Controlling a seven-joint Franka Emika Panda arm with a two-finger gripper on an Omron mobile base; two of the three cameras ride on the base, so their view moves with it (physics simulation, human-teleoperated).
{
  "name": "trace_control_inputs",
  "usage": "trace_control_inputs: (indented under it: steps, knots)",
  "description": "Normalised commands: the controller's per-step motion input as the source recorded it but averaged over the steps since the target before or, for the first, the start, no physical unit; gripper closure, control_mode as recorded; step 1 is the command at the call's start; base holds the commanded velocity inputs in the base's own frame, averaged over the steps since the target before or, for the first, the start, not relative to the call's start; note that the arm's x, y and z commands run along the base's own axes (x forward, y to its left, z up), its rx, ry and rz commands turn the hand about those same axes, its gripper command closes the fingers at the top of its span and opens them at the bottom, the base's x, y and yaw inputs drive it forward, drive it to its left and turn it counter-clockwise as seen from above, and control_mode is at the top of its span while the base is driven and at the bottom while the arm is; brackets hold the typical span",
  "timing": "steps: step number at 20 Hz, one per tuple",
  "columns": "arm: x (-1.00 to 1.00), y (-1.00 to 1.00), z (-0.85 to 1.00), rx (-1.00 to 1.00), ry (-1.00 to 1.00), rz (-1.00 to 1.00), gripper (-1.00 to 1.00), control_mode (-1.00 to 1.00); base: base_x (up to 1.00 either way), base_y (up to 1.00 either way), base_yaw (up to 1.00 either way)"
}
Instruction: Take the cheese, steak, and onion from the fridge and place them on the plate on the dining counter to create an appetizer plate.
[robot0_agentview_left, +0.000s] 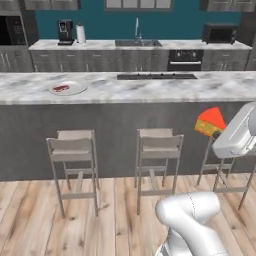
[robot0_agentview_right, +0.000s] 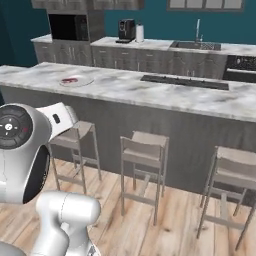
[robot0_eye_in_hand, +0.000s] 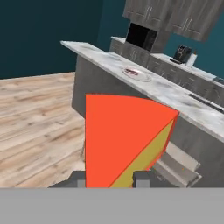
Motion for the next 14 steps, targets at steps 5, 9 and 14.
trace_control_inputs:
  steps: [5, 9, 14]
  knots:
    - [0.00, 0.00, 0.00, 0.00, 0.00, 0.00, 1.00, 1.00, 0.66, 1.00, 0.14]
    - [0.00, 0.00, 0.00, 0.00, 0.00, 0.00, 1.00, 1.00, 0.77, 0.91, -0.01]
    - [0.00, 0.00, 0.00, 0.00, 0.00, 0.00, 1.00, 1.00, 0.74, 0.70, -0.26]
